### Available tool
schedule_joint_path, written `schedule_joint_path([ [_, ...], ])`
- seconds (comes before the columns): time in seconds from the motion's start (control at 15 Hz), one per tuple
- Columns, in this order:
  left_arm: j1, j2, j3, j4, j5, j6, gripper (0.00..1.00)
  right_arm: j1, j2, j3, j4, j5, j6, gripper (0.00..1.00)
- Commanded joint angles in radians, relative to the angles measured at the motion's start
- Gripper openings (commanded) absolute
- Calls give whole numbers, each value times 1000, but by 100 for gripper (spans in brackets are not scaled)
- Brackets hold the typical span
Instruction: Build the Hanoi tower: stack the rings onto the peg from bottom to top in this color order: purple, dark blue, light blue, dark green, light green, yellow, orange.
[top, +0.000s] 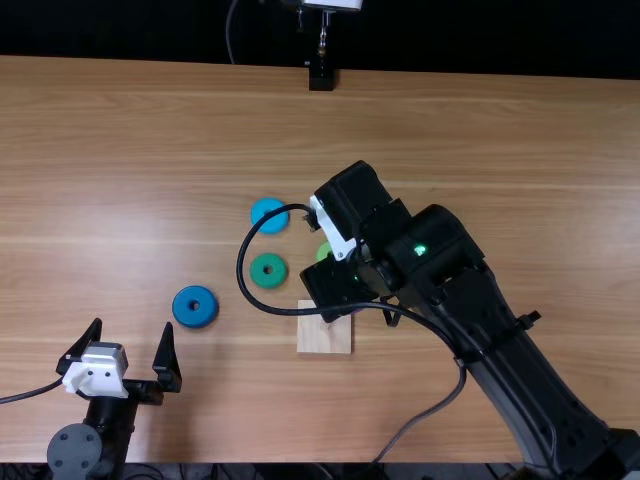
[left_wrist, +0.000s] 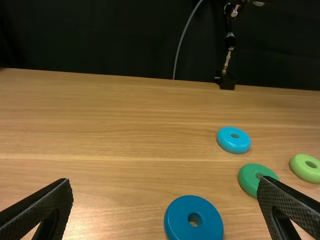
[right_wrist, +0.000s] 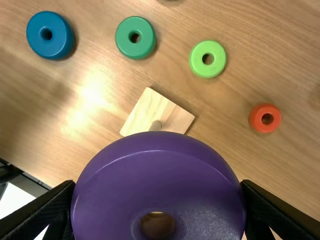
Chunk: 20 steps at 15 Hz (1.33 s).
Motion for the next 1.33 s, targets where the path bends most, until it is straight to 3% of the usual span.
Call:
schedule_joint_path([
  [0.0,7,-12,-44,-8,-4,9,100,6,11,29,1,1,13,0],
  [1.27,5,-12,-44,-8,-4,9,100,55,69,20,1,1,17,0],
])
